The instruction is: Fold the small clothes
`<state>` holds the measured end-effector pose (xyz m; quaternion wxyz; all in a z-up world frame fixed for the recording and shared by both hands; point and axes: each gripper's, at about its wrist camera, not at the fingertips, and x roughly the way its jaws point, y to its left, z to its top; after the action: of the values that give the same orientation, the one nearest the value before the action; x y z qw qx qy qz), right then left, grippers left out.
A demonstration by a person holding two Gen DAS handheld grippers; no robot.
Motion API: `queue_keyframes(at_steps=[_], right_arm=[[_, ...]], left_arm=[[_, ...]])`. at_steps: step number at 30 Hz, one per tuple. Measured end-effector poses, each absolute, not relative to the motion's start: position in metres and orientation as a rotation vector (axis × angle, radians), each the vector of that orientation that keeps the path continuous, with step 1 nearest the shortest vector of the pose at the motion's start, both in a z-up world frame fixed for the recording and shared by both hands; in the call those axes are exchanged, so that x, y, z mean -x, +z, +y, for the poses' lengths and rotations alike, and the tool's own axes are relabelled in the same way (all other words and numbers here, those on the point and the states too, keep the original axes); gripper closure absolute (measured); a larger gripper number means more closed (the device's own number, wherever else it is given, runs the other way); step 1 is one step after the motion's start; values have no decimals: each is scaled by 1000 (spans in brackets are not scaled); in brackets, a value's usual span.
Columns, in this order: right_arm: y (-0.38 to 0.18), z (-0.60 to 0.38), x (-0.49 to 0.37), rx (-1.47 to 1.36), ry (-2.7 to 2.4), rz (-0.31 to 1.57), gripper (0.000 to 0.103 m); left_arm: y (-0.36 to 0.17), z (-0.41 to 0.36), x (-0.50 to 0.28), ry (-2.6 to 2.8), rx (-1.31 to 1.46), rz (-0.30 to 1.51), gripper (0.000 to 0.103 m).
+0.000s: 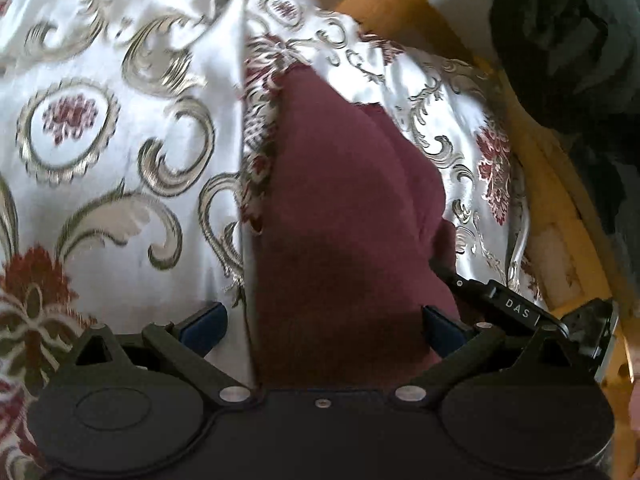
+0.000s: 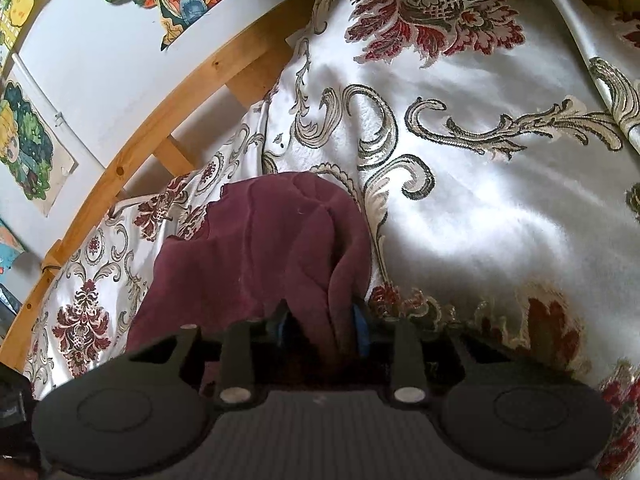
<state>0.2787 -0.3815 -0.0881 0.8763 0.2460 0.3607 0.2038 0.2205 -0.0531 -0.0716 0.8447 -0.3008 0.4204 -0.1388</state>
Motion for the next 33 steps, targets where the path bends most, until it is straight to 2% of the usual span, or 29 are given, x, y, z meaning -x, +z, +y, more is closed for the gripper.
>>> queue_keyframes(at_steps=[12, 24, 30, 31, 32, 33], right_arm=[[-88, -381, -278, -522, 425, 754, 65], [-89, -382, -278, -528, 428, 754, 61], [-89, -381, -278, -522, 427, 752, 60], [-89, -380, -278, -519, 426, 752, 60], [-89, -380, -278, -516, 425, 751, 60], [-89, -379, -278, -513, 425, 751, 60]], left_arm=[[-71, -49, -220, -301, 679, 895, 3], [-100, -18, -220, -296, 1017, 866, 3], [-99, -19, -222, -250, 1007, 897, 14], [-97, -22, -221, -245, 984, 899, 20], [-95, -24, -221, -247, 969, 900, 32], [-95, -26, -222, -258, 968, 899, 37]])
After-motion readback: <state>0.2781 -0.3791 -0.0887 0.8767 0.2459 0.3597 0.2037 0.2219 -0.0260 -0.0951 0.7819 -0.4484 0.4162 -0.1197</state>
